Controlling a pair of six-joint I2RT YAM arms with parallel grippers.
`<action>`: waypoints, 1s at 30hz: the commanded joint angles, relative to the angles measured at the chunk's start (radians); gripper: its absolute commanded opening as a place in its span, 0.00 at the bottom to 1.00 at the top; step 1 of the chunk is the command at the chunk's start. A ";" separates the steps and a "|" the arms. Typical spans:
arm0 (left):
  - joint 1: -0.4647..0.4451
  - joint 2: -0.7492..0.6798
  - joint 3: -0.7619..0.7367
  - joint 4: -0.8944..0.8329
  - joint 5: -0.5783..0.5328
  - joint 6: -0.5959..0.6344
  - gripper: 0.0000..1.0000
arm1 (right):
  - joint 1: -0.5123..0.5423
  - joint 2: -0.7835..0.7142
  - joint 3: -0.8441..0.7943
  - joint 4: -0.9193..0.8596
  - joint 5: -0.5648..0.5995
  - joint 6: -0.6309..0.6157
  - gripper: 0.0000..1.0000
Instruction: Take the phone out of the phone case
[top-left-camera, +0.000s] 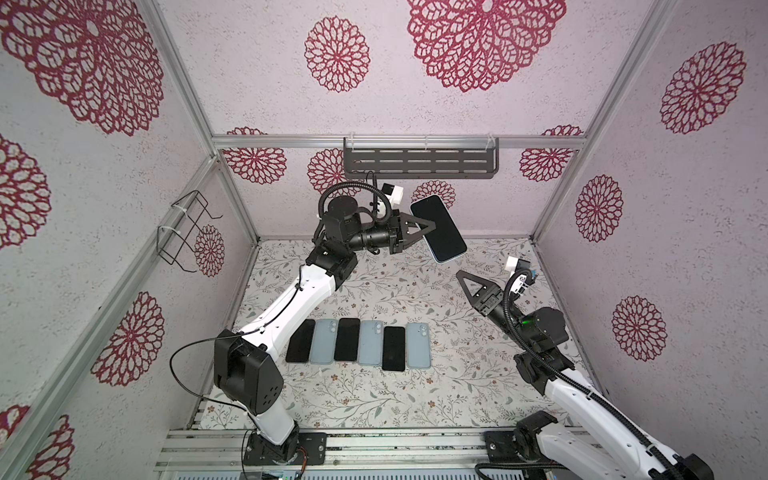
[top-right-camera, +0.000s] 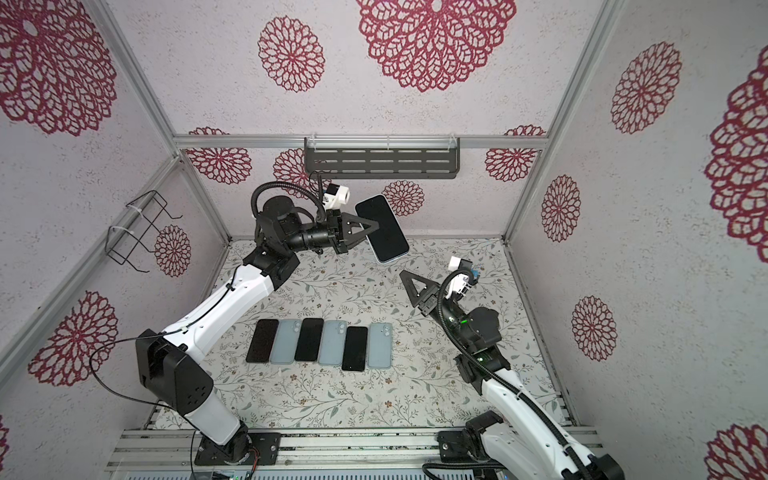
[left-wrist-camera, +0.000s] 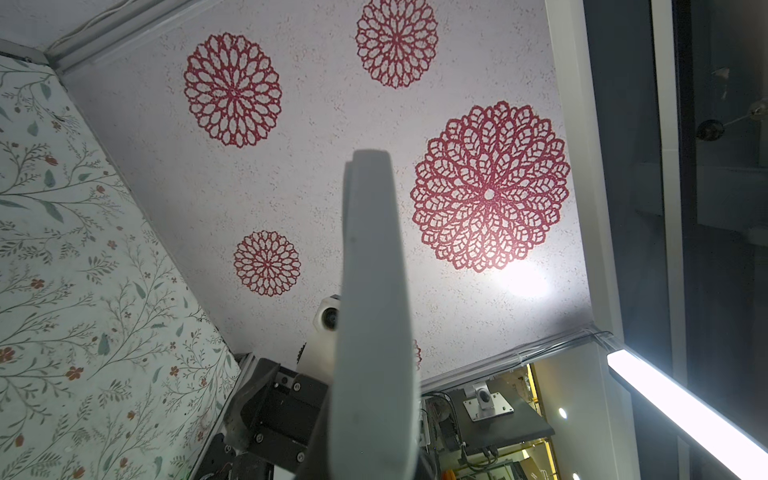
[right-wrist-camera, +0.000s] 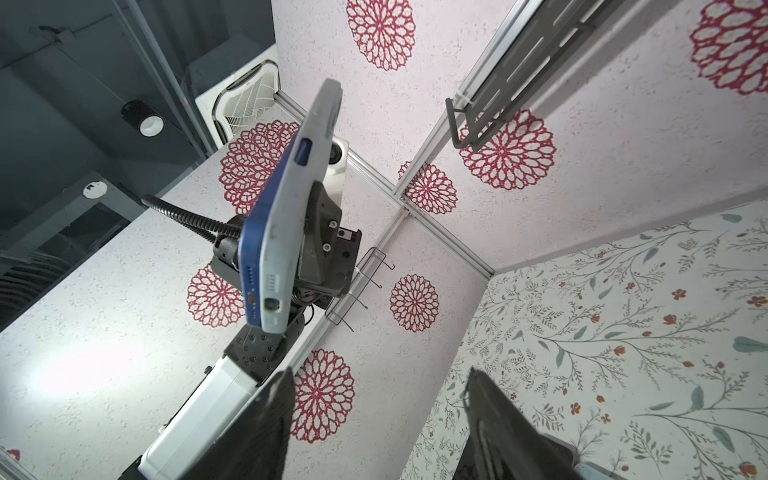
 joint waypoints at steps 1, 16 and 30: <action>-0.008 -0.026 -0.003 0.098 0.005 -0.022 0.00 | 0.004 -0.001 0.007 0.126 0.014 0.043 0.68; -0.026 -0.020 -0.030 0.137 0.002 -0.035 0.00 | 0.016 0.055 0.012 0.234 0.003 0.088 0.68; -0.030 -0.013 -0.032 0.143 -0.001 -0.036 0.00 | 0.035 0.068 0.016 0.260 0.001 0.093 0.68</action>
